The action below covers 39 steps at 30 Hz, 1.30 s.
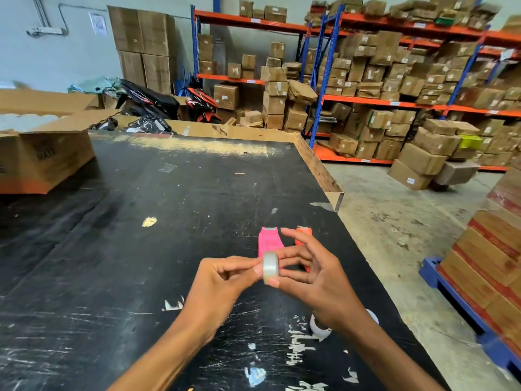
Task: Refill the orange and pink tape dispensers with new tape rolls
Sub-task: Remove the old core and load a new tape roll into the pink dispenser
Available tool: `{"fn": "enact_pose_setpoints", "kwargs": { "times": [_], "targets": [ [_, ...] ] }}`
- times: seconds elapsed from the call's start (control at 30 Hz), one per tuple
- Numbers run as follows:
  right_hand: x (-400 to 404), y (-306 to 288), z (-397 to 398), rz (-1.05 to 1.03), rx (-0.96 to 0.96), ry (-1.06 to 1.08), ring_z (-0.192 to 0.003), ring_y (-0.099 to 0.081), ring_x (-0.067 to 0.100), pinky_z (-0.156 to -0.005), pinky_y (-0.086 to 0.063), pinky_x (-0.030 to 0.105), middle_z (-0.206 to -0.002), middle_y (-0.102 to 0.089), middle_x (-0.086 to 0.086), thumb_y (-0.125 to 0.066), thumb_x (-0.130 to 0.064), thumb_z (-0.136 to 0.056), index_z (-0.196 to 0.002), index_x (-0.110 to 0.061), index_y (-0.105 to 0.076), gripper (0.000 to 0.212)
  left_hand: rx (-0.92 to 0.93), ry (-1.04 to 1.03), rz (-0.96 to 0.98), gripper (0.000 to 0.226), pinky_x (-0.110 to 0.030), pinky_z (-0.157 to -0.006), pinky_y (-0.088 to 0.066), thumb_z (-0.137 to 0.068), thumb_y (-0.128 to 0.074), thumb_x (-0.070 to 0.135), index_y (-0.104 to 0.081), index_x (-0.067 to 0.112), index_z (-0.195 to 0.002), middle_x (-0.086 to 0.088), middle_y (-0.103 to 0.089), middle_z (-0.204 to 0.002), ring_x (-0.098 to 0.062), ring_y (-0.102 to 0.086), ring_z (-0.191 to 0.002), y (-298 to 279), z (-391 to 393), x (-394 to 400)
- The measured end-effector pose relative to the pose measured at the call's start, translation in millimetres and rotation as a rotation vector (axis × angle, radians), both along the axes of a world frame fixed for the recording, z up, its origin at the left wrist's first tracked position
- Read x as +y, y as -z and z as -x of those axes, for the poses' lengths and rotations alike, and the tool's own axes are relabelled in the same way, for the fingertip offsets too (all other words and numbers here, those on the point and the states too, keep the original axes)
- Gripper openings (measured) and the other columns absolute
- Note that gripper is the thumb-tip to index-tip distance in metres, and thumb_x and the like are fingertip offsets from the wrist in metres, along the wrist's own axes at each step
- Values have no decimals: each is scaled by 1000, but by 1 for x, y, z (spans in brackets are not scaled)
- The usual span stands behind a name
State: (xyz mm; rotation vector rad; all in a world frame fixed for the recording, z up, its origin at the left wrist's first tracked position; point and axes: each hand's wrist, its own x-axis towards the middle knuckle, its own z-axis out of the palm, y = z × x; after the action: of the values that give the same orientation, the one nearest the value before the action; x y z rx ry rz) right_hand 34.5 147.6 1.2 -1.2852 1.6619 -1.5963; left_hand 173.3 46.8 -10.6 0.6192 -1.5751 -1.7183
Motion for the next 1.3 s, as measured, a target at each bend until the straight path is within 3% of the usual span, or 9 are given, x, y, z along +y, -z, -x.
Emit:
{"fn": "enact_pose_setpoints", "kwargs": {
  "times": [0.2, 0.47, 0.7, 0.83, 0.9, 1.0, 1.13, 1.2, 1.3],
  "targets": [
    [-6, -2, 0, 79, -2, 29, -96, -66, 27, -87, -58, 39, -108, -64, 10, -85, -11, -63, -120, -38, -54, 70, 57, -45, -58, 19, -22, -85, -53, -84, -66, 7, -78, 10, -98, -5, -78, -99, -14, -73, -95, 0, 7, 7],
    [-12, 3, 3, 185, 25, 60, -95, -70, 14, -81, -58, 24, -101, -68, 6, -82, 2, -67, -85, -6, -74, 22, 100, -23, -178, 27, -32, -95, -50, -70, -71, 16, -78, 3, -93, -12, -79, -95, -21, -73, -97, -6, 11, 1],
    [-17, 5, 12, 159, -50, 55, -96, -70, 13, -78, -56, 19, -105, -69, 12, -77, 5, -71, -89, 4, -71, 19, 74, -36, -165, 15, -32, -88, -54, -85, -66, 12, -77, 7, -94, -11, -79, -94, -22, -73, -94, -5, 18, -3],
    [-23, -2, 23, 66, -26, 96, -93, -70, 7, -78, -53, 15, -108, -70, 9, -75, -7, -77, -91, -1, -73, 15, 65, -42, -183, 18, -37, -91, -56, -84, -68, 9, -74, 3, -100, -16, -77, -97, -28, -72, -98, -7, 33, -13],
    [-28, -6, 27, 6, 58, 190, -80, -66, 0, -70, -50, 10, -101, -68, 4, -75, -18, -79, -83, -6, -74, 13, 21, -87, -92, 17, -34, -88, -58, -83, -69, 6, -75, 3, -99, -12, -78, -95, -21, -74, -92, -5, 44, -17],
    [-39, -10, 37, -111, 134, 309, -67, -67, 11, -62, -52, 17, -79, -72, 6, -74, -31, -79, -76, -7, -71, 24, -35, -119, 29, 17, -32, -86, -57, -81, -72, 7, -76, 6, -98, -8, -79, -93, -18, -74, -87, -2, 59, -23],
    [-52, -16, 50, -178, 72, 332, -63, -72, 23, -65, -59, 32, -74, -74, 13, -73, -20, -79, -95, -10, -62, 22, -67, -102, 83, 15, -29, -85, -57, -81, -74, 13, -78, 13, -96, -3, -80, -90, -17, -75, -88, 5, 73, -34],
    [-57, -19, 56, -229, 141, 312, -60, -72, 20, -62, -59, 28, -76, -75, 15, -72, -18, -80, -102, -15, -61, 25, -100, -100, 99, 16, -30, -87, -57, -82, -71, 10, -77, 14, -96, -2, -79, -92, -17, -74, -90, 10, 77, -40],
    [-65, -18, 66, -282, 133, 305, -48, -67, 8, -49, -51, 14, -77, -73, 18, -70, -11, -81, -99, -7, -67, 19, -184, -158, 160, 27, -26, -91, -54, -83, -65, 1, -74, 15, -103, 1, -76, -100, -11, -70, -95, 24, 83, -54]
  ]
}}
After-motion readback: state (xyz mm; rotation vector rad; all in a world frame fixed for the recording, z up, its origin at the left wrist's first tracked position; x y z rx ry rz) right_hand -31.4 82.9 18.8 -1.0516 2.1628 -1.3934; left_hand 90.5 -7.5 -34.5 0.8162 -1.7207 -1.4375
